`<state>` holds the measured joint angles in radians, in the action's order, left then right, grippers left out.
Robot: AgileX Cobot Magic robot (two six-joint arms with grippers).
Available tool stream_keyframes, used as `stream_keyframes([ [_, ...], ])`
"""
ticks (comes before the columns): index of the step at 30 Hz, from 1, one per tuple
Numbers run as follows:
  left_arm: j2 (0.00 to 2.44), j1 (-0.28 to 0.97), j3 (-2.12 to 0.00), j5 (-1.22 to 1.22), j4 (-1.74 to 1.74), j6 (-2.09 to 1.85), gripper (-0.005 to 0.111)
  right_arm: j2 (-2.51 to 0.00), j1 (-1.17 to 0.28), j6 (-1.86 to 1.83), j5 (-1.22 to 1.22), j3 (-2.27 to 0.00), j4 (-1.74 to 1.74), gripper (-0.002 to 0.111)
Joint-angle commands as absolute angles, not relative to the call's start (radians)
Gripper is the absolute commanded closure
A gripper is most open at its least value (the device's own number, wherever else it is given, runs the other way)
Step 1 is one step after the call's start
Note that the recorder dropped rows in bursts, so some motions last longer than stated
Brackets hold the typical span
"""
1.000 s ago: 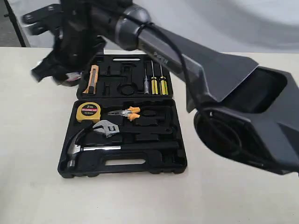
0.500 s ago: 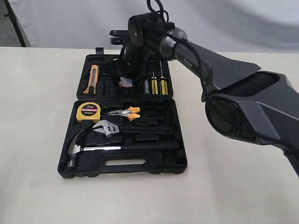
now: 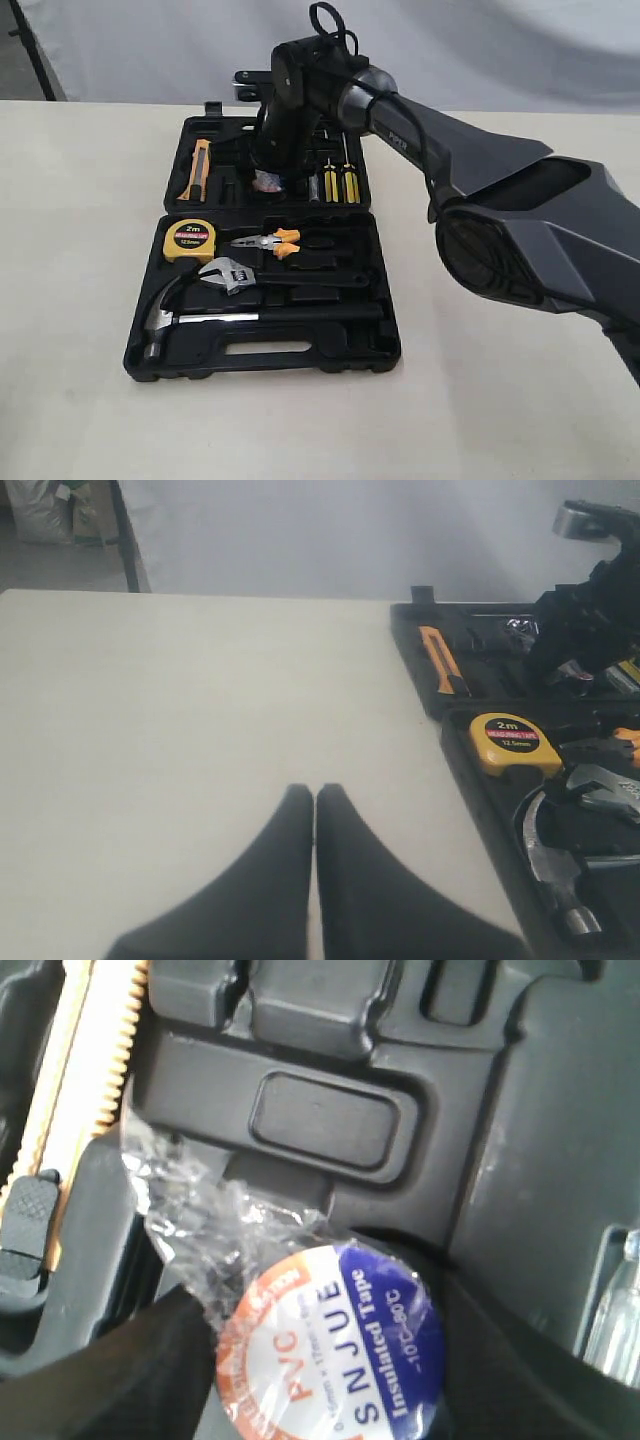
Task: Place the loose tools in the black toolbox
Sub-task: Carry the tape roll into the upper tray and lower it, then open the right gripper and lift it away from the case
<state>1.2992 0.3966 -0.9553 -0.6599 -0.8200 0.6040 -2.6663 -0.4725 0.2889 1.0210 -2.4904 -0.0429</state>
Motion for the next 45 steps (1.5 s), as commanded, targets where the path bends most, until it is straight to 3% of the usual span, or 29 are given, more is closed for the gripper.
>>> stream_keyframes([
  [1,1.291,0.393,-0.946,-0.643,-0.806,0.614,0.105,-2.652,-0.467,0.292,1.074,-2.487,0.008,0.049],
  [9,1.291,0.393,-0.946,-0.643,-0.806,0.614,0.105,-2.655,-0.472,0.3,1.084,-2.487,0.032,0.049],
  [11,1.291,0.393,-0.946,-0.643,-0.806,0.614,0.105,-2.655,-0.472,0.3,1.079,-2.487,0.032,0.034],
  [13,1.291,0.393,-0.946,-0.643,-0.806,0.614,0.105,-2.655,-0.472,0.3,1.079,-2.487,0.032,0.026],
  [20,1.291,0.393,-0.946,-0.643,-0.806,0.614,0.105,-2.545,-0.472,0.269,1.063,-2.523,0.032,0.027],
  [21,1.291,0.393,-0.946,-0.643,-0.806,0.614,0.105,-2.543,-0.472,0.264,1.059,-2.523,0.032,0.028],
  [23,1.291,0.393,-0.946,-0.643,-0.806,0.614,0.105,-2.551,-0.481,0.229,1.053,-2.523,0.023,0.047],
  [24,1.291,0.393,-0.946,-0.643,-0.806,0.614,0.105,-2.565,-0.489,0.213,1.06,-2.523,0.023,0.07],
  [27,1.291,0.393,-0.946,-0.643,-0.806,0.614,0.105,-2.578,-0.492,0.182,1.083,-2.523,0.023,0.107],
  [40,1.291,0.393,-0.946,-0.643,-0.806,0.614,0.105,-2.671,-0.49,0.186,1.079,-2.523,0.009,0.108],
  [45,1.291,0.393,-0.946,-0.643,-0.806,0.614,0.105,-2.558,-0.49,0.186,1.115,-2.525,0.032,0.108],
])
